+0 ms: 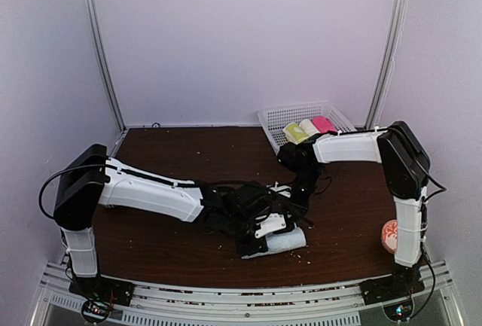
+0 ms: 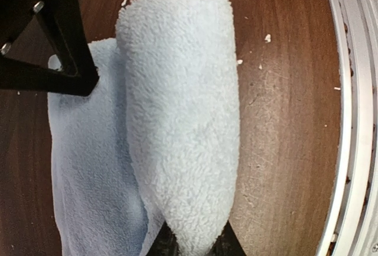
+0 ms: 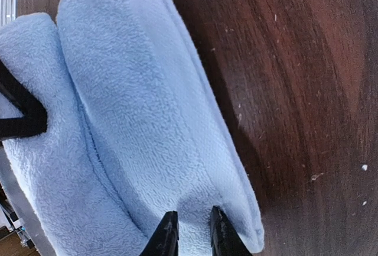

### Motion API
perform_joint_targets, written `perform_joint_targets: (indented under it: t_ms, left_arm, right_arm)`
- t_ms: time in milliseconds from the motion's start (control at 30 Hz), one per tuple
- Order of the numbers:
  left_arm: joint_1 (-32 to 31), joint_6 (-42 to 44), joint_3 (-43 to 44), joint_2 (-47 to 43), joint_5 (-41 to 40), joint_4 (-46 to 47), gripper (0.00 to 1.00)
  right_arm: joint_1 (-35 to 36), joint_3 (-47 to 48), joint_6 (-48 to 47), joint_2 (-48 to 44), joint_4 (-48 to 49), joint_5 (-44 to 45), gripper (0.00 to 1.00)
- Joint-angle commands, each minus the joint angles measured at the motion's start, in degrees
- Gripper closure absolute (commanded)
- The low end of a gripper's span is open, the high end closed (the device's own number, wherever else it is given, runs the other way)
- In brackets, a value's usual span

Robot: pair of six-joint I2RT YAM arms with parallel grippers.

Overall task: Roll the towels
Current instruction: Roll the towel at the center of the board.

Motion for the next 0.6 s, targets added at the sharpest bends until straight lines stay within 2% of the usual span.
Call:
perform_joint_targets:
  t_ms: [0,167,267,433,567]
  left_arm:
    - [-0.3,-1.9,2.3,1.0,8.6,-3.2,0.9]
    - [2.4,-4.9,4.1,5.0,14.6,-3.8,0.9]
    - [4.9,-6.6,4.5,7.1,20.0,-3.8,0.9]
    - [8.2,-10.2,5.2,9.7,28.3,-2.1,0.89]
    - [11.3,-13.6,5.9,13.1,35.3,-2.2,0.89]
  right_arm:
    - [0.6,2.4,3.3,1.6,3.6,3.0,0.8]
    - [0.1,4.4,2.7,0.3,1.4,2.9,0.78]
    - [-1.9,9.0,2.7,-3.9,-1.9,1.8,0.71]
    - [-5.8,13.5,6.1,-14.8,-1.0,-0.6,0.63]
    - [-6.1,9.4,4.3,-25.6,1.0,-9.0,0.6]
